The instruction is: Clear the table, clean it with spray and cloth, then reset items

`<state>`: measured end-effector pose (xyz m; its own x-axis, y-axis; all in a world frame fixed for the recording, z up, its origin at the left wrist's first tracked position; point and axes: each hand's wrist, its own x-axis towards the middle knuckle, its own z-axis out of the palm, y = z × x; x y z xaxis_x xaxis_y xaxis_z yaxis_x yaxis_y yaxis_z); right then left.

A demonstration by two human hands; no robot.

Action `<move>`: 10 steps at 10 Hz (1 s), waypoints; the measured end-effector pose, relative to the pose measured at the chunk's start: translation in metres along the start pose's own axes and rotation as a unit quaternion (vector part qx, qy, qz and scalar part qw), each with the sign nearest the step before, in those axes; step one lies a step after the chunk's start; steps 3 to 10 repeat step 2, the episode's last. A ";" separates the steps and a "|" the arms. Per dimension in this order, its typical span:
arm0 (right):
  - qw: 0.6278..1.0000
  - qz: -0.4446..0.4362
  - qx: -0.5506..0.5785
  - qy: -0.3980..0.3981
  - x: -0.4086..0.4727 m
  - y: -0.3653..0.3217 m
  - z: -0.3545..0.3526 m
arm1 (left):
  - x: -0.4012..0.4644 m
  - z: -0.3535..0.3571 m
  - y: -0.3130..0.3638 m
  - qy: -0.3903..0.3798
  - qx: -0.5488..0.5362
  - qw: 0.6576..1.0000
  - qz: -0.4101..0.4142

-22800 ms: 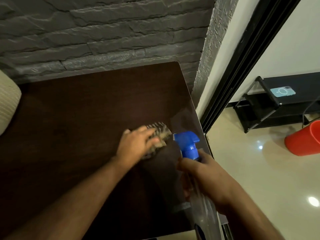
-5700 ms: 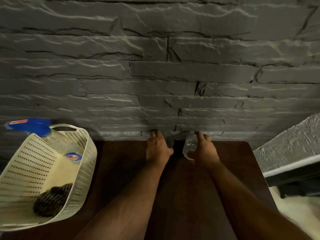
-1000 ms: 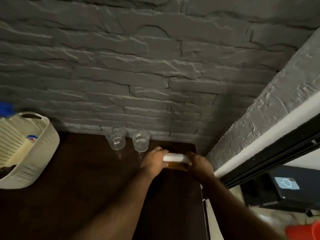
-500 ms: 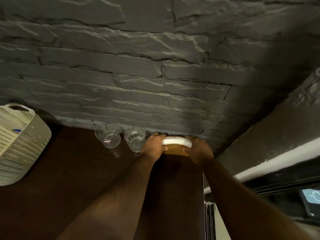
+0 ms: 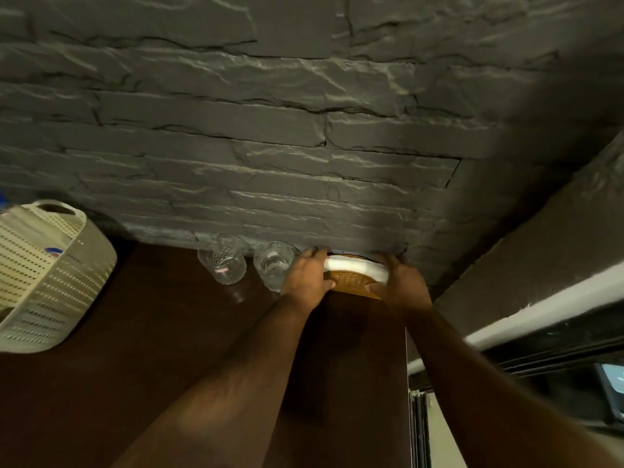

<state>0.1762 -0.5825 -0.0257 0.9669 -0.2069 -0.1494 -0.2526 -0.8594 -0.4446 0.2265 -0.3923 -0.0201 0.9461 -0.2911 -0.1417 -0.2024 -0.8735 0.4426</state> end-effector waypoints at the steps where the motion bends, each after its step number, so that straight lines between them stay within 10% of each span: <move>1: 0.999 -0.013 -0.014 0.034 -0.011 -0.001 -0.004 | -0.016 -0.007 -0.001 0.018 -0.015 1.000 0.006; 10: 0.996 -0.021 -0.013 0.083 -0.036 -0.012 -0.002 | -0.044 -0.023 -0.003 0.056 -0.043 0.996 0.055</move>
